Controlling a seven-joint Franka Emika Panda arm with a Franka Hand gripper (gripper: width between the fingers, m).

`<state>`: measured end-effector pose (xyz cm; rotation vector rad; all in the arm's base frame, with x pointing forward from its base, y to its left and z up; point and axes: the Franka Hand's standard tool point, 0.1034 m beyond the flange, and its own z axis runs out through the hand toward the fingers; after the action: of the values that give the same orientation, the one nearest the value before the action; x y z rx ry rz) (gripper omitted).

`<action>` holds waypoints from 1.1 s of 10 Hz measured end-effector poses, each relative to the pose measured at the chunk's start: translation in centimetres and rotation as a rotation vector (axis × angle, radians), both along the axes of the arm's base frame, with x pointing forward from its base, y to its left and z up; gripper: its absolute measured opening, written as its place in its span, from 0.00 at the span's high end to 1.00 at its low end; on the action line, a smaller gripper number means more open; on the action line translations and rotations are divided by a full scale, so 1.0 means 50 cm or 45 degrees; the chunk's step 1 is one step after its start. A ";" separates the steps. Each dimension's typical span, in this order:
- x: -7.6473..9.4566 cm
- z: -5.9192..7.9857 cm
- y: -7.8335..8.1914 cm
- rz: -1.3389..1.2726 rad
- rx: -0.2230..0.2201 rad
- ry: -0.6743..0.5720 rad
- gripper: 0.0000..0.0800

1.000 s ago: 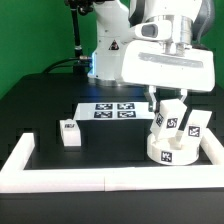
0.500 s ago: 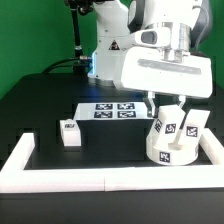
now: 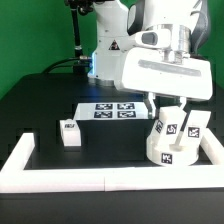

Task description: Assemble stool

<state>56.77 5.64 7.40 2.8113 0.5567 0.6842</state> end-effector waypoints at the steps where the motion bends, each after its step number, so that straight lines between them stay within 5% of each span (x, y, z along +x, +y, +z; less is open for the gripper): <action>1: 0.000 0.000 0.000 0.000 0.000 0.000 0.36; 2: 0.000 0.000 0.000 0.000 0.000 0.000 0.22; 3: 0.000 0.000 0.000 0.000 0.000 0.000 0.20; 9: 0.000 0.000 0.000 0.001 -0.001 0.004 0.19; 11: 0.004 0.066 0.009 -0.013 0.043 0.073 0.19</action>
Offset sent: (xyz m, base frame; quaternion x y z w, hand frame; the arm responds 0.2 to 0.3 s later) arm 0.0000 0.0000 0.0000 0.0000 0.0000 0.0000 1.0000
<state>56.95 6.08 10.69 2.8713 0.5455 0.6182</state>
